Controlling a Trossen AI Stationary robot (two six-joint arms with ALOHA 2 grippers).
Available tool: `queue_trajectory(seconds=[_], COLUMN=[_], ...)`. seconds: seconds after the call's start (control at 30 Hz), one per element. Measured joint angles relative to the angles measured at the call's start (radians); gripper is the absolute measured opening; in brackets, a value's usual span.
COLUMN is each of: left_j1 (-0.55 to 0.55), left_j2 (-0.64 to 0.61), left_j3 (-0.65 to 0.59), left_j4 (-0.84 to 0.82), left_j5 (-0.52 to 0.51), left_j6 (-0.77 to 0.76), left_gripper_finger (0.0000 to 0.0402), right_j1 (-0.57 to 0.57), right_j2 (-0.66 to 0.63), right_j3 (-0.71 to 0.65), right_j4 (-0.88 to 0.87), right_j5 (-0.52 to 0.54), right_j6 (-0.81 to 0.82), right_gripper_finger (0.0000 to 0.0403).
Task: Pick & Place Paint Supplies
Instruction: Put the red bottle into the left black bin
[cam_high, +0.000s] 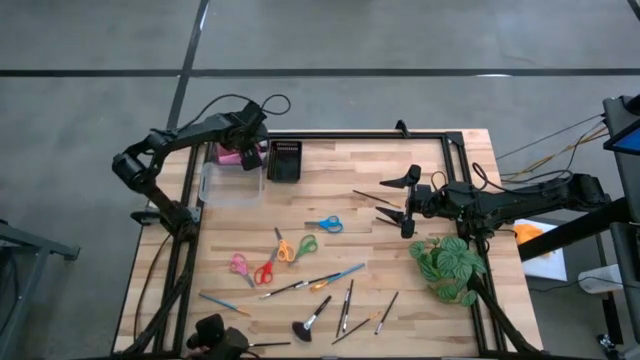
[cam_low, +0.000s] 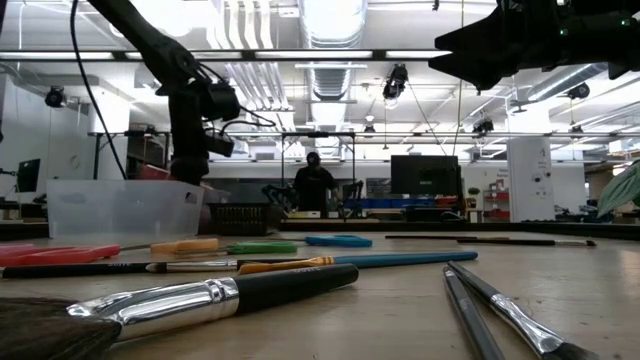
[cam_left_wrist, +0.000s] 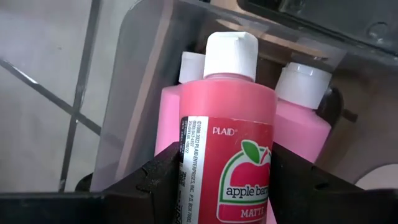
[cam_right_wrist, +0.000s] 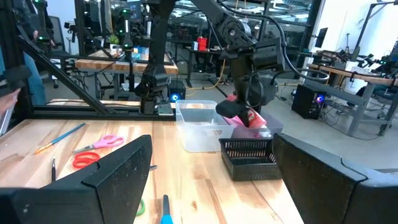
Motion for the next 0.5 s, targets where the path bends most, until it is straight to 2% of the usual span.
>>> queue_trajectory(seconds=[0.17,0.5], left_j1=[0.005,0.008], left_j2=[-0.013,-0.017], left_j3=[0.0,0.001], left_j4=[0.0,0.001], left_j5=[0.02,0.042], left_j6=[-0.001,-0.013], left_gripper_finger=[0.0198,0.0279], right_j1=[0.0,0.0], right_j2=[-0.001,-0.001], right_j3=[0.0,0.0], right_j4=[0.0,0.0], right_j5=[0.0,0.0], right_j6=[0.0,0.0], right_gripper_finger=[0.0331,0.0331])
